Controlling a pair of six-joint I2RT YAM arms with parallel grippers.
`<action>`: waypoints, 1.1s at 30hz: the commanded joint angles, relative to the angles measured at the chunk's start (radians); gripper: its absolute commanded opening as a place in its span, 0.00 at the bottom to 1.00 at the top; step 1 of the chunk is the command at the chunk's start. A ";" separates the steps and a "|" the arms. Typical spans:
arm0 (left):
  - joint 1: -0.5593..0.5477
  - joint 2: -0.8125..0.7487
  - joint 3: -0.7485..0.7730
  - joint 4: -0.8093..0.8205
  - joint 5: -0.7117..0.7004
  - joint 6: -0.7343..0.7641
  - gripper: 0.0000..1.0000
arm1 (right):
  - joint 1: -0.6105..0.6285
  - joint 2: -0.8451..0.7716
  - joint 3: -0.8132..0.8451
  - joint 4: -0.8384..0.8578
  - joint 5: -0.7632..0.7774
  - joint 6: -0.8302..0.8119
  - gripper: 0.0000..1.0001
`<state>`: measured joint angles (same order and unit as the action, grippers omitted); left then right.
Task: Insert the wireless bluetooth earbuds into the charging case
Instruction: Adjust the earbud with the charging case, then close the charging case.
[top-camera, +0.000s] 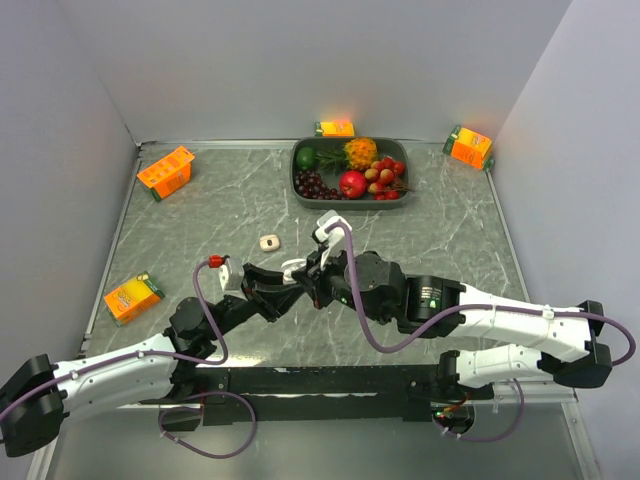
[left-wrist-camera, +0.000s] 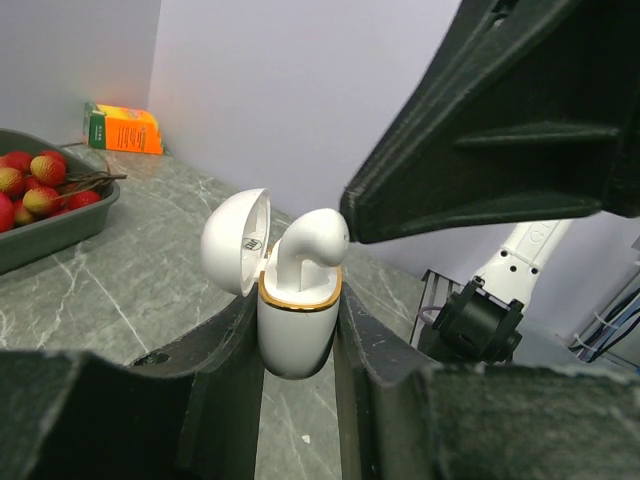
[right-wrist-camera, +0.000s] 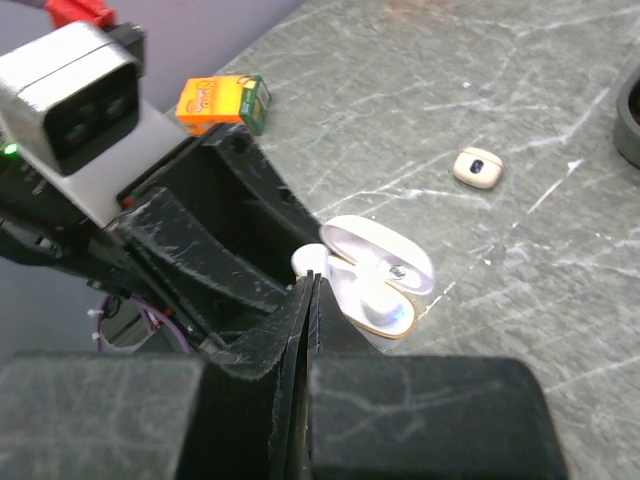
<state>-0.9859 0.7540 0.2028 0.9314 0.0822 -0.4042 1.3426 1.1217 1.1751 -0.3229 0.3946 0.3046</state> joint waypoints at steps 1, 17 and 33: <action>0.000 -0.024 0.037 0.034 0.016 0.016 0.01 | -0.046 0.003 0.044 -0.025 -0.017 0.034 0.00; 0.000 -0.058 0.017 -0.006 -0.007 0.036 0.01 | -0.091 -0.122 0.009 0.036 -0.002 -0.005 0.05; 0.001 -0.114 0.018 -0.126 0.022 0.153 0.01 | -0.209 0.311 0.445 -0.453 -0.192 0.010 0.22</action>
<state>-0.9852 0.6621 0.2028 0.8032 0.0902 -0.2935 1.1355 1.4162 1.5600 -0.6659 0.2615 0.3088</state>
